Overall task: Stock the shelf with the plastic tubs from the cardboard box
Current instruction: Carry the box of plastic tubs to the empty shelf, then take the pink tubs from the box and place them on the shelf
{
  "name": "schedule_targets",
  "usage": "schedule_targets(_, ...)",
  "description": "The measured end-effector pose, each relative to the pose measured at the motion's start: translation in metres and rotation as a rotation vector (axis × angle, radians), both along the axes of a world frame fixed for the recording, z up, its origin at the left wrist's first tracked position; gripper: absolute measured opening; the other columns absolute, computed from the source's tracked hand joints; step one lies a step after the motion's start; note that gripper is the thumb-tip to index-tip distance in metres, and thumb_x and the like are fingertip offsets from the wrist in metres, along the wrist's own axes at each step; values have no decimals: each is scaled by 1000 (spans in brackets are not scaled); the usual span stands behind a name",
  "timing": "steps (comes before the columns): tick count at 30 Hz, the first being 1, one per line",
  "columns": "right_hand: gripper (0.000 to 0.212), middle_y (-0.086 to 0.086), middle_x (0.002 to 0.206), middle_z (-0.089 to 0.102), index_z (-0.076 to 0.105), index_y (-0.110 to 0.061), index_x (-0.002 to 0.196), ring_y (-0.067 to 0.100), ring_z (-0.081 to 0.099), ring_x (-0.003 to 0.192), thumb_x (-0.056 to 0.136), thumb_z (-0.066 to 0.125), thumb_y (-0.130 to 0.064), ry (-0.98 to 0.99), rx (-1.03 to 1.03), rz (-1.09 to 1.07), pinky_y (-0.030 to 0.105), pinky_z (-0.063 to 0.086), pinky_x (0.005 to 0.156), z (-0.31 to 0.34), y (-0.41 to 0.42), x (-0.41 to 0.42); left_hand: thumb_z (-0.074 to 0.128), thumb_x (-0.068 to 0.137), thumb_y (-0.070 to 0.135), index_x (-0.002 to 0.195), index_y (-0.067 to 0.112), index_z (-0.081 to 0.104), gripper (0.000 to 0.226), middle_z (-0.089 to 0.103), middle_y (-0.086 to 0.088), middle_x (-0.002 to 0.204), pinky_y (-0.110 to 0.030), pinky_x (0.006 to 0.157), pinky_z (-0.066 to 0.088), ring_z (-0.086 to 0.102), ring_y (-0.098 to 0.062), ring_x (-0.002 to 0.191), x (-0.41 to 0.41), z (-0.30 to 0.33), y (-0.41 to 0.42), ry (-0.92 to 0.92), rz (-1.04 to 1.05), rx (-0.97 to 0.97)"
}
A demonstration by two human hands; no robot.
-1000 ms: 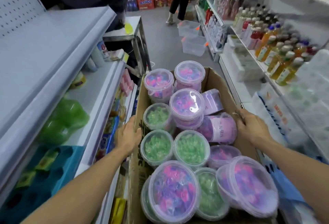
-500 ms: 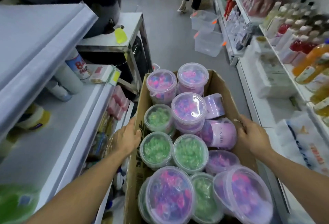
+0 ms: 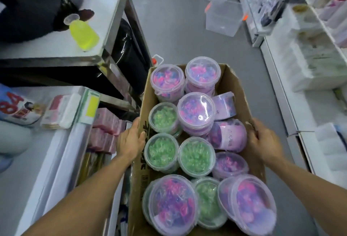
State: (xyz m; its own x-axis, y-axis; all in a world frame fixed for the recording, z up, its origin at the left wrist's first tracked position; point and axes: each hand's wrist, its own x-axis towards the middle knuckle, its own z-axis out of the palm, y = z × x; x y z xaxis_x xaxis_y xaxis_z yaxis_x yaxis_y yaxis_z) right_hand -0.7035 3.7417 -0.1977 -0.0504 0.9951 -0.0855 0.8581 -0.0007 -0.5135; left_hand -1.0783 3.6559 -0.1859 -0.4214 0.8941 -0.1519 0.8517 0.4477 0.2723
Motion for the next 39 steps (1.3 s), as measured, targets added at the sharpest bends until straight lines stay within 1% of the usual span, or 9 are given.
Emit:
schedule_targets(10, 35, 20, 95, 71, 56, -15, 118, 45, 65, 82, 89, 41, -27, 43, -30, -18, 43, 51, 67, -48, 30, -29, 52, 93, 26, 145, 22, 31, 56, 70, -13, 91, -38, 68, 49, 65, -36, 79, -27, -46, 36, 13, -16, -67)
schedule_targets(14, 32, 18, 100, 70, 54, -13, 124, 41, 65, 84, 93, 49, -11, 58, -101, -39, 38, 47, 70, -58, 30, -27, 54, 92, 25, 144, 20, 33, 56, 71, -13, 85, -39, 65, 47, 64, -37, 75, -31, -56, 35, 0, -19, -64)
schedule_targets(21, 38, 18, 104, 68, 40, -16, 134, 42, 64, 87, 96, 45, -20, 11, -269, 5, 40, 46, 70, -58, 24, -23, 52, 94, 28, 144, 20, 29, 56, 68, -6, 79, -37, 59, 50, 62, -28, 67, -35, -63, 26, -67, -33, -88)
schedule_targets(24, 41, 18, 110, 66, 36, -14, 135, 42, 62, 95, 98, 40, -32, -15, -346, 28, 41, 47, 73, -47, 27, -25, 53, 93, 27, 145, 19, 30, 57, 69, -9, 91, -36, 62, 48, 64, -29, 78, -31, -54, 29, -56, 17, -115)
schedule_targets(26, 52, 20, 123, 59, 31, -11, 140, 41, 57, 108, 98, 36, -41, -55, -294, -36, 47, 45, 85, -38, 31, -32, 56, 92, 27, 147, 16, 28, 62, 63, -11, 117, -41, 76, 50, 60, -31, 103, -23, -40, 33, -87, 91, -59)
schedule_targets(29, 66, 19, 127, 51, 28, -12, 146, 36, 47, 115, 93, 44, -48, 33, 0, -88, 47, 39, 98, -17, 54, -55, 57, 92, 31, 146, 15, 32, 61, 44, -7, 138, -39, 100, 39, 42, -24, 127, -1, -10, 50, -217, 55, 157)
schedule_targets(33, 77, 5, 123, 46, 31, -27, 147, 15, 40, 113, 82, 71, -24, 215, 147, 150, 21, 29, 96, 7, 115, -92, 49, 94, 45, 145, 17, 34, 60, 35, 0, 144, -28, 93, 38, 48, -13, 117, 20, 13, 108, -630, 254, 174)
schedule_targets(37, 86, 1, 139, 31, 35, -36, 144, 15, 33, 131, 74, 79, -13, 195, 39, 304, 31, 36, 108, 1, 155, -114, 39, 75, 75, 117, 28, 50, 64, 55, 2, 122, -48, 92, 50, 57, -21, 105, 17, 0, 155, -825, 517, 113)
schedule_targets(39, 82, 0, 146, 25, 39, -38, 141, 17, 29, 136, 74, 80, -18, 87, 43, 357, 40, 38, 109, -10, 165, -120, 44, 79, 71, 108, 28, 53, 52, 60, 3, 103, -46, 84, 55, 61, -22, 94, 19, -4, 167, -883, 594, 127)
